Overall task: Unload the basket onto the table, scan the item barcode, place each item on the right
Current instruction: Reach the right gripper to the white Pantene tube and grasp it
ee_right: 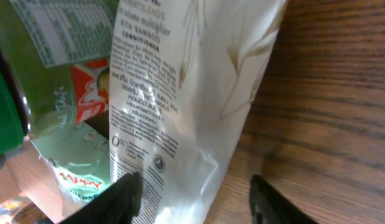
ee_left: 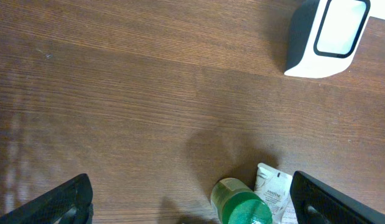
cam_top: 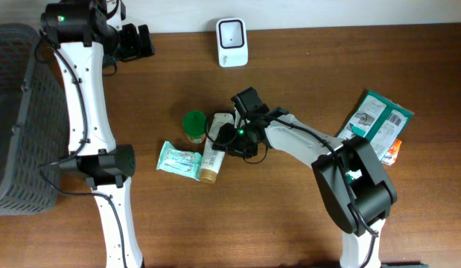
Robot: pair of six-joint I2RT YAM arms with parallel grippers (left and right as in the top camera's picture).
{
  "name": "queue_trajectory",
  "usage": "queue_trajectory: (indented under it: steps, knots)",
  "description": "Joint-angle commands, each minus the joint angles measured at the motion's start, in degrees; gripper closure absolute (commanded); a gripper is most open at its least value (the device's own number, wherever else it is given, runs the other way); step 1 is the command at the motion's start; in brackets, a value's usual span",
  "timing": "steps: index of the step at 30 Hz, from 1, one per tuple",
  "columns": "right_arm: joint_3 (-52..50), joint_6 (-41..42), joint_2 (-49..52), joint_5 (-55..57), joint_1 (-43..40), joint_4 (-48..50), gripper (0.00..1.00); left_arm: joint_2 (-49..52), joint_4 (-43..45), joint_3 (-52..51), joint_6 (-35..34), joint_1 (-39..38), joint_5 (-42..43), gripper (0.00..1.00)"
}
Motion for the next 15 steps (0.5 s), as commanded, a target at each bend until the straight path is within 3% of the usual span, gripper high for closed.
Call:
queue_trajectory:
  steps: [1,11,15]
  knots:
    - [-0.50,0.44,1.97,1.44,0.20,0.50,0.53,-0.44,-0.07,0.83,0.52,0.20,-0.42,0.01]
    - [-0.50,0.39,1.97,4.33,0.20,0.42,0.95,-0.44,-0.07,0.83,0.55,0.20,-0.42,0.01]
    - [-0.48,-3.13,1.55,2.73,-0.85,-3.06,0.96,-0.44,-0.07,0.83,0.52,0.20,-0.42,0.01]
